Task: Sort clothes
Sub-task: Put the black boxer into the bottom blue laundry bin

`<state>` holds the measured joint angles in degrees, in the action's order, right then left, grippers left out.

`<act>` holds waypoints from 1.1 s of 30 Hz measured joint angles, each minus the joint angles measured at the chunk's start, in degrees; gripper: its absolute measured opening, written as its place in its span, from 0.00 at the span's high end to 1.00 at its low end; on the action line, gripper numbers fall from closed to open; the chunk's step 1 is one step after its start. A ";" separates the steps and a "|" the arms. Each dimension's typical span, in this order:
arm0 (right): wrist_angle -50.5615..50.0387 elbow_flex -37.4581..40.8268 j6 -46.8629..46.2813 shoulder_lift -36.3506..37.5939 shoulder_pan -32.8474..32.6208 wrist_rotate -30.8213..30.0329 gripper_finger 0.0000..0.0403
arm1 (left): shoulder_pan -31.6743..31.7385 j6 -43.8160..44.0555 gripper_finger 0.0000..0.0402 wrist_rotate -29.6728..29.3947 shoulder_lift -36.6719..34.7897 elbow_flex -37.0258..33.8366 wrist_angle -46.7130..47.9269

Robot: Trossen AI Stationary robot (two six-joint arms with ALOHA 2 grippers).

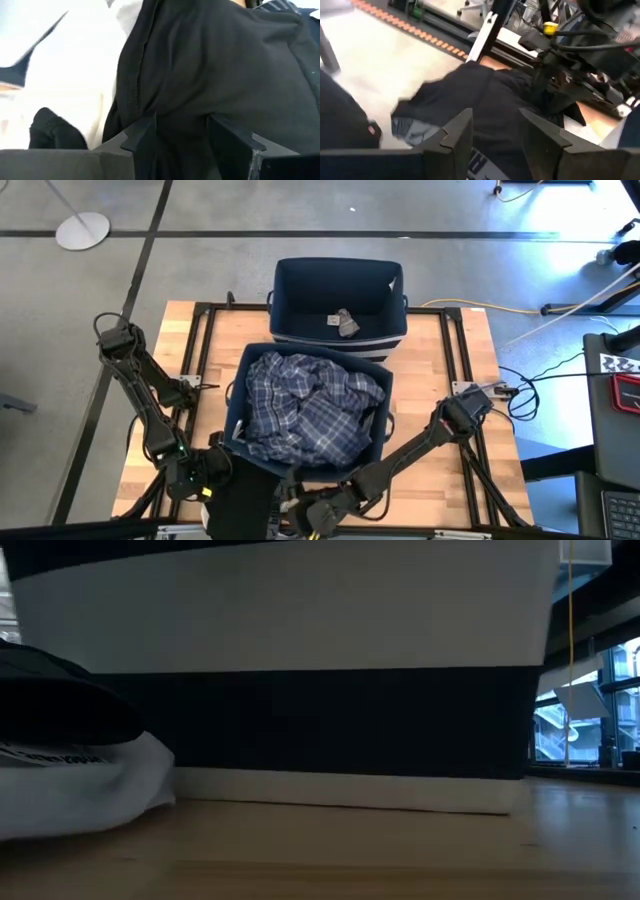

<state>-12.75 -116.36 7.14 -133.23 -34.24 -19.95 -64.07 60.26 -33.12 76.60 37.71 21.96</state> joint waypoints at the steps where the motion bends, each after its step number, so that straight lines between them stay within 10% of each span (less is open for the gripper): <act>1: 0.02 0.02 1.72 -0.12 -0.14 -1.10 0.61 | 0.00 0.54 0.59 -0.03 0.00 0.00 0.36; 13: -10.60 -7.54 4.75 0.20 -0.33 -13.08 0.60 | 0.00 1.33 0.59 -0.14 -0.09 0.09 1.35; 33: -10.28 -12.15 10.62 -6.92 -4.51 -7.60 0.28 | 0.00 1.72 0.59 -0.19 -0.11 0.11 1.48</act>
<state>-23.04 -128.51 17.75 -140.15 -38.75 -27.54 -64.07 61.98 -33.31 76.49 37.82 23.44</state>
